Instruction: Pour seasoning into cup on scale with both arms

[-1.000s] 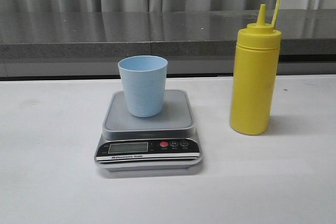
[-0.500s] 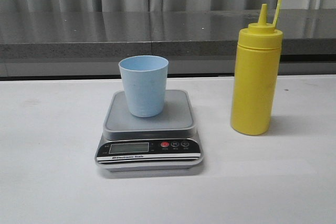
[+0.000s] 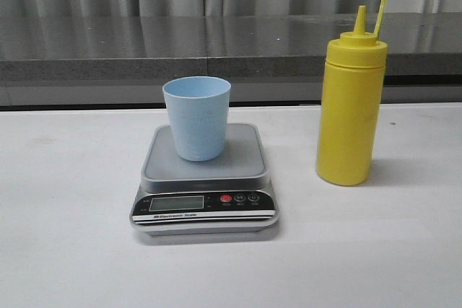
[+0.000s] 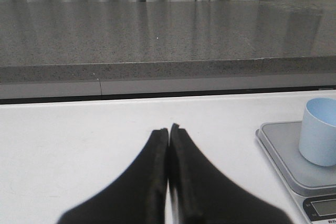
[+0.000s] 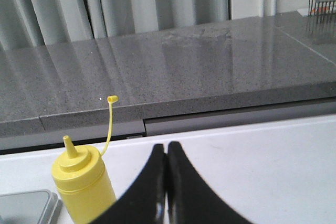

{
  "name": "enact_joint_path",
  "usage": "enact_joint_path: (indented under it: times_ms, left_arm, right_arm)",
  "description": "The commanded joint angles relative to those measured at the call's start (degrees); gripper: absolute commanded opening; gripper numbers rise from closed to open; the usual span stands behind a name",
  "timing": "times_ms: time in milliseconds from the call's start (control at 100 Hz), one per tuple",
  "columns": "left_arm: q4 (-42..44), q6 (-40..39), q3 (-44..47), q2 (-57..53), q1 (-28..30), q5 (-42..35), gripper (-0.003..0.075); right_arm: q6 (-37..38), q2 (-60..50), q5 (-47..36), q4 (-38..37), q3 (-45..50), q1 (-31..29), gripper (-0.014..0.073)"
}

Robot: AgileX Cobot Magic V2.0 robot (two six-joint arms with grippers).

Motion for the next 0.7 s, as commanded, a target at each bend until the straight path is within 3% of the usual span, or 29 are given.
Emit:
enact_joint_path:
  times_ms: [0,280,690]
  left_arm:
    - [-0.15,-0.66,-1.44,0.55,0.18,-4.49,-0.0020]
    - [-0.15,-0.66,-1.44,0.55,0.18,-4.49,-0.0020]
    - [-0.15,-0.66,-1.44,0.55,0.18,-4.49,-0.0020]
  right_arm:
    - [0.18,6.40,-4.02,-0.66,-4.79,-0.31,-0.0067]
    - [0.13,21.88,-14.30,-3.28,-6.41,2.67,-0.0067]
    - [0.13,28.29,-13.28,-5.18,-5.66,9.89,-0.0065]
